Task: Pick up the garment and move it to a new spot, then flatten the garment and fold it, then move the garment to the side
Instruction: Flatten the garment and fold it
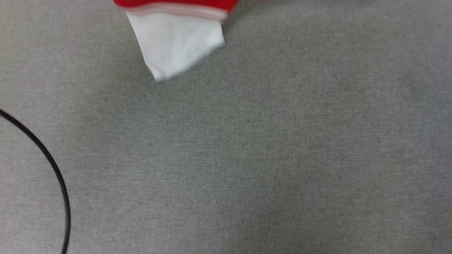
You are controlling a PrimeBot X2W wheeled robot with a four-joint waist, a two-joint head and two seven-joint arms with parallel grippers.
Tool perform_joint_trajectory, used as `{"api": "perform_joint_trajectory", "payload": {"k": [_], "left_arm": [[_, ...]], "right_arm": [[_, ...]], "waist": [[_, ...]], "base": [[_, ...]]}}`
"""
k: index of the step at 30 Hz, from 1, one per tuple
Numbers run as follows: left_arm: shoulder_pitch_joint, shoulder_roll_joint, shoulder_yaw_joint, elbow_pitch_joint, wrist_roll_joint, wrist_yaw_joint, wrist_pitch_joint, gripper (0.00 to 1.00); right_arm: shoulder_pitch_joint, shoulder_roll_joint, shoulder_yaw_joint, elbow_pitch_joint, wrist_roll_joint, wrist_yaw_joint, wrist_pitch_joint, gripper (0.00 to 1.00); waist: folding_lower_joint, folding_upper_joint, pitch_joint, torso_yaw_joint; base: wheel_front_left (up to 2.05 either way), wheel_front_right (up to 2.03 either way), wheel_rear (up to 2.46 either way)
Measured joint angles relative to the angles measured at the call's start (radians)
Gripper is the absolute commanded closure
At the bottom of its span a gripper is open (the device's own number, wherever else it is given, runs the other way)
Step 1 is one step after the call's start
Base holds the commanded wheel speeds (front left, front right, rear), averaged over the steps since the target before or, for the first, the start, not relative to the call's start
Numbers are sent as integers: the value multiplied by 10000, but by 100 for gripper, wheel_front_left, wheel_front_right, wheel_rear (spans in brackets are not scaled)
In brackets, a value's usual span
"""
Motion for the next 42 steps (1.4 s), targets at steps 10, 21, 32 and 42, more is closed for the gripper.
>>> {"api": "perform_joint_trajectory", "payload": {"k": [10,21,32,42], "left_arm": [[-2945,-240,88,2382,142,-648,-416,100],[-2717,-387,-788,3875,-276,-838,-1300,100],[1196,176,-2050,3708,-991,-846,-2174,100],[6297,790,-1983,1310,-1352,144,-2263,100]], "right_arm": [[-2626,859,6,1691,-959,0,-790,100],[-2573,1342,1016,3051,-596,-2,-1724,100],[562,1559,3626,3315,734,0,-2765,100],[3515,731,5085,2690,2186,0,-3315,100]], "waist": [[0,0,1064,-78],[0,0,1460,-21],[0,0,640,-67],[-2,0,-683,-73]], "base": [[0,0,0],[0,0,0],[0,0,0],[0,0,0]]}}
